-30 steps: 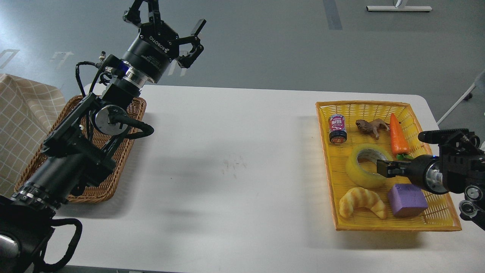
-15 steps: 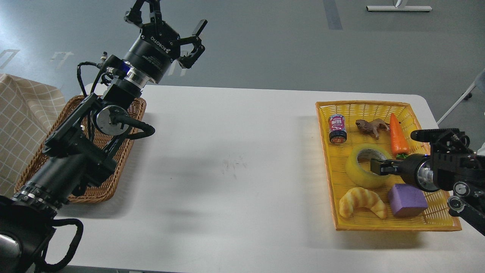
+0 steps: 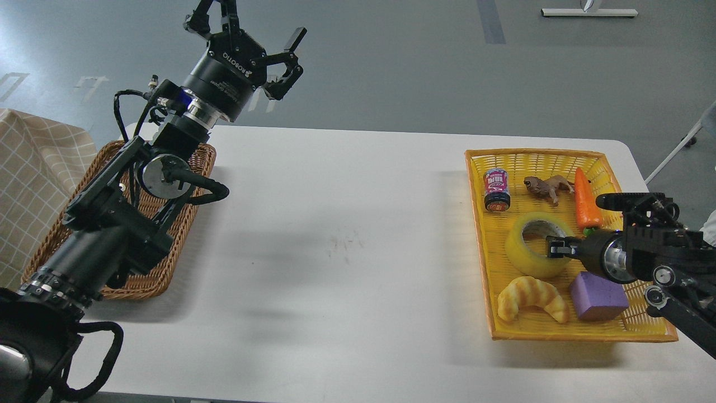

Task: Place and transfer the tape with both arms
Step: 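Lift the tape roll out of the tray with the right gripper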

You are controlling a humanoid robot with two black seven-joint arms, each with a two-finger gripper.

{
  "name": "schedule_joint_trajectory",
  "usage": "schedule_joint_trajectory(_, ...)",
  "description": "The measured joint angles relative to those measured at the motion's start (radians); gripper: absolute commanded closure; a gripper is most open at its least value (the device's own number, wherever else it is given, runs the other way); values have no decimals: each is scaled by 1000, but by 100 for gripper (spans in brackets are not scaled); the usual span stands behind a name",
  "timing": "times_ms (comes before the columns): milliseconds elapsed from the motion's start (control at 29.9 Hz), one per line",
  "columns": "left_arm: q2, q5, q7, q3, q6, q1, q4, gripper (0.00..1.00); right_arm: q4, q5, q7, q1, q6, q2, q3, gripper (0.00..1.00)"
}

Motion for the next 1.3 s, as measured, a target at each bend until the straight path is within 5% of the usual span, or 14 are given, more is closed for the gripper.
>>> schedule_joint_trajectory(401,1,0,-1,0,0,0,1,2,62,5,-4,6,0,-19,12,100)
schedule_joint_trajectory(869,1,0,-3,-8,0,-10,2,2,304,115,-3,93,0,-314,82,100)
schedule_joint_trajectory(1303,4,0,-3,-11,0,-11,1,2,303,151,-3,245,0,-290,75,100)
